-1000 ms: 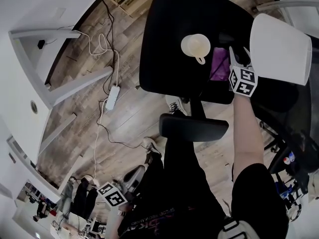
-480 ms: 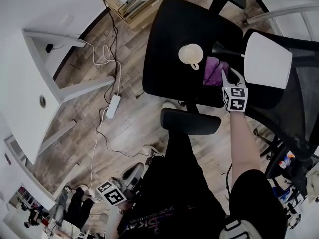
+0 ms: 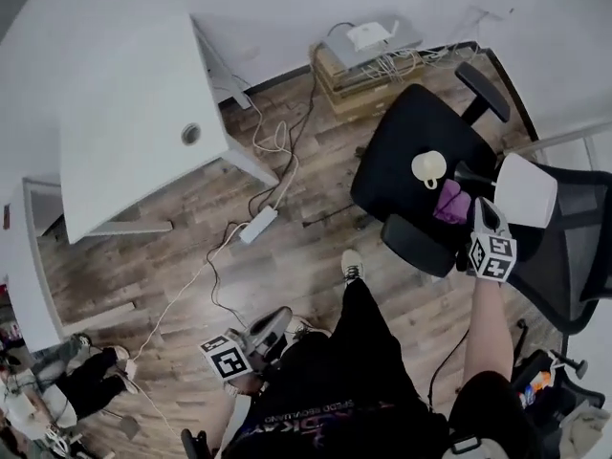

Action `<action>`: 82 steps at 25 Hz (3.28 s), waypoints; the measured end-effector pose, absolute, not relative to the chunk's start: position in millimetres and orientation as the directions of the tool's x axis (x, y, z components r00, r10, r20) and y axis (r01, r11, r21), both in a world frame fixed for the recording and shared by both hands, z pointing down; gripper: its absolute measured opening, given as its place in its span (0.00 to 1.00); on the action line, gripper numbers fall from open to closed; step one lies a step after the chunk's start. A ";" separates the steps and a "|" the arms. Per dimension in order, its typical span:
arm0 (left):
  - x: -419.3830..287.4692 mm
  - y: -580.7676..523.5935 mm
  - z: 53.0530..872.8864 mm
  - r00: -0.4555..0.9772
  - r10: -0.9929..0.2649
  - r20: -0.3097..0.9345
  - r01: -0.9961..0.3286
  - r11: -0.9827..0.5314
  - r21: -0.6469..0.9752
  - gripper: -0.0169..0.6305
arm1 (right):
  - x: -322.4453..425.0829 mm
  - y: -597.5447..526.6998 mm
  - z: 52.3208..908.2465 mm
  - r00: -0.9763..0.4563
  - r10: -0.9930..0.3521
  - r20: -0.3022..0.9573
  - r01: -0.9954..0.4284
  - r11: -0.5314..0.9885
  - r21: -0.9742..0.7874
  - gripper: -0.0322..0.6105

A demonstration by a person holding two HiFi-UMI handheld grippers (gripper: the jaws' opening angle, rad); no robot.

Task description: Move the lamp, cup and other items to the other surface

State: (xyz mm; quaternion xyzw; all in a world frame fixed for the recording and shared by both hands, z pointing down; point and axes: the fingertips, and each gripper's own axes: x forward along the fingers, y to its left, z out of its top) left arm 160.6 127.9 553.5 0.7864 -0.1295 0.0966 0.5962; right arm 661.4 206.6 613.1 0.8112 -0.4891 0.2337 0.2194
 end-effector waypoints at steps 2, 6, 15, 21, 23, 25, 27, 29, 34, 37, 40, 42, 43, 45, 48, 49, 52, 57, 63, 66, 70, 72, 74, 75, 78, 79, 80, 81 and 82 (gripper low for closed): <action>131.9 118.7 539.2 0.949 -0.162 0.269 -0.306 -0.278 0.911 0.02 | 630.8 176.5 571.7 0.378 -0.758 0.532 -0.913 -0.399 0.080 0.05; 68.3 93.9 509.1 0.932 -0.296 0.208 -0.305 -0.333 0.892 0.02 | 527.5 94.9 509.4 0.200 -0.886 0.419 -0.963 -0.256 -0.080 0.05; -49.7 87.6 474.9 0.866 -0.480 0.139 -0.359 -0.405 0.841 0.02 | 188.2 34.5 491.5 -0.431 -0.833 0.347 -0.873 0.286 -0.396 0.05; -117.8 103.8 469.9 0.798 -0.591 0.120 -0.406 -0.380 0.831 0.02 | 17.1 78.6 496.4 -0.721 -0.620 0.310 -0.652 0.456 -0.606 0.05; -140.7 111.9 470.3 0.781 -0.614 0.116 -0.416 -0.372 0.830 0.02 | -22.8 104.8 496.3 -0.782 -0.538 0.316 -0.599 0.505 -0.622 0.05; -159.6 120.7 472.1 0.767 -0.632 0.110 -0.421 -0.366 0.830 0.02 | -51.2 126.5 494.6 -0.818 -0.473 0.326 -0.564 0.555 -0.611 0.05; -173.1 128.7 474.5 0.757 -0.645 0.106 -0.423 -0.360 0.832 0.02 | -70.9 141.9 493.5 -0.839 -0.426 0.337 -0.541 0.598 -0.591 0.05; -179.1 135.7 476.9 0.752 -0.651 0.107 -0.419 -0.347 0.839 0.02 | -85.1 155.7 495.6 -0.857 -0.377 0.351 -0.516 0.625 -0.586 0.05; -173.4 147.8 483.1 0.755 -0.652 0.077 -0.377 -0.334 0.864 0.02 | -96.6 179.4 497.0 -0.876 -0.298 0.380 -0.475 0.670 -0.570 0.05; -162.1 149.0 481.4 0.771 -0.634 0.057 -0.354 -0.352 0.866 0.02 | -86.9 177.3 494.6 -0.863 -0.331 0.382 -0.501 0.658 -0.561 0.05; -147.5 152.0 478.8 0.792 -0.608 0.054 -0.345 -0.374 0.861 0.02 | -74.6 178.7 495.6 -0.855 -0.352 0.380 -0.517 0.634 -0.575 0.05; -141.2 151.8 480.3 0.804 -0.593 0.053 -0.336 -0.379 0.862 0.02 | -68.5 178.3 495.1 -0.851 -0.366 0.377 -0.525 0.624 -0.579 0.05; -138.9 152.1 479.8 0.809 -0.585 0.058 -0.335 -0.378 0.863 0.02 | -67.0 179.2 495.3 -0.849 -0.371 0.376 -0.528 0.622 -0.579 0.05; -134.3 153.2 476.9 0.819 -0.569 0.067 -0.336 -0.381 0.862 0.02 | -65.2 181.8 496.2 -0.847 -0.375 0.377 -0.531 0.621 -0.576 0.05; -128.1 154.3 476.4 0.833 -0.550 0.069 -0.329 -0.391 0.859 0.02 | -63.2 182.6 497.1 -0.845 -0.382 0.375 -0.535 0.612 -0.582 0.05; -126.7 154.6 477.5 0.836 -0.545 0.067 -0.325 -0.393 0.860 0.02 | -62.5 182.3 497.3 -0.844 -0.385 0.373 -0.537 0.608 -0.585 0.05; -125.7 154.5 480.7 0.839 -0.541 0.059 -0.316 -0.396 0.862 0.02 | -61.2 181.1 497.8 -0.841 -0.393 0.371 -0.541 0.603 -0.586 0.05; -129.1 154.6 482.6 0.836 -0.545 0.059 -0.318 -0.395 0.862 0.02 | -67.1 182.1 498.8 -0.847 -0.380 0.371 -0.531 0.611 -0.588 0.05; -135.9 156.5 485.7 0.827 -0.560 0.061 -0.322 -0.382 0.866 0.02 | -73.2 182.7 500.0 -0.852 -0.371 0.369 -0.523 0.626 -0.578 0.05; -138.5 157.7 484.4 0.824 -0.563 0.066 -0.330 -0.380 0.864 0.02 | -75.6 183.5 500.6 -0.854 -0.366 0.371 -0.521 0.627 -0.580 0.05; -139.3 158.4 483.8 0.825 -0.562 0.066 -0.327 -0.378 0.866 0.02 | -76.7 183.5 500.1 -0.853 -0.368 0.369 -0.521 0.629 -0.577 0.05; -138.9 158.9 484.4 0.826 -0.561 0.059 -0.320 -0.379 0.868 0.02 | -76.3 183.8 500.0 -0.852 -0.372 0.369 -0.523 0.627 -0.577 0.05; -139.4 159.2 484.3 0.827 -0.559 0.058 -0.319 -0.382 0.868 0.02 | -76.4 184.1 499.6 -0.851 -0.375 0.368 -0.526 0.624 -0.579 0.05; -139.5 159.1 483.2 0.829 -0.556 0.063 -0.322 -0.382 0.867 0.02 | -76.6 183.8 499.3 -0.850 -0.377 0.368 -0.527 0.623 -0.578 0.05; -138.2 158.8 482.0 0.833 -0.549 0.067 -0.322 -0.383 0.866 0.02 | -76.4 183.1 498.5 -0.849 -0.384 0.363 -0.528 0.626 -0.573 0.05; -137.8 158.7 483.5 0.834 -0.549 0.061 -0.317 -0.385 0.867 0.02 | -76.3 183.1 498.2 -0.849 -0.386 0.361 -0.529 0.627 -0.572 0.05; -137.4 158.7 484.6 0.835 -0.548 0.058 -0.314 -0.387 0.867 0.02 | -76.1 183.1 497.9 -0.849 -0.388 0.360 -0.529 0.628 -0.571 0.05; -136.7 158.4 484.6 0.835 -0.546 0.058 -0.314 -0.388 0.867 0.02 | -75.7 182.9 497.7 -0.849 -0.388 0.359 -0.529 0.628 -0.571 0.05; -135.8 158.1 483.8 0.836 -0.545 0.062 -0.317 -0.388 0.866 0.02 | -75.0 182.5 497.8 -0.848 -0.389 0.359 -0.530 0.627 -0.571 0.05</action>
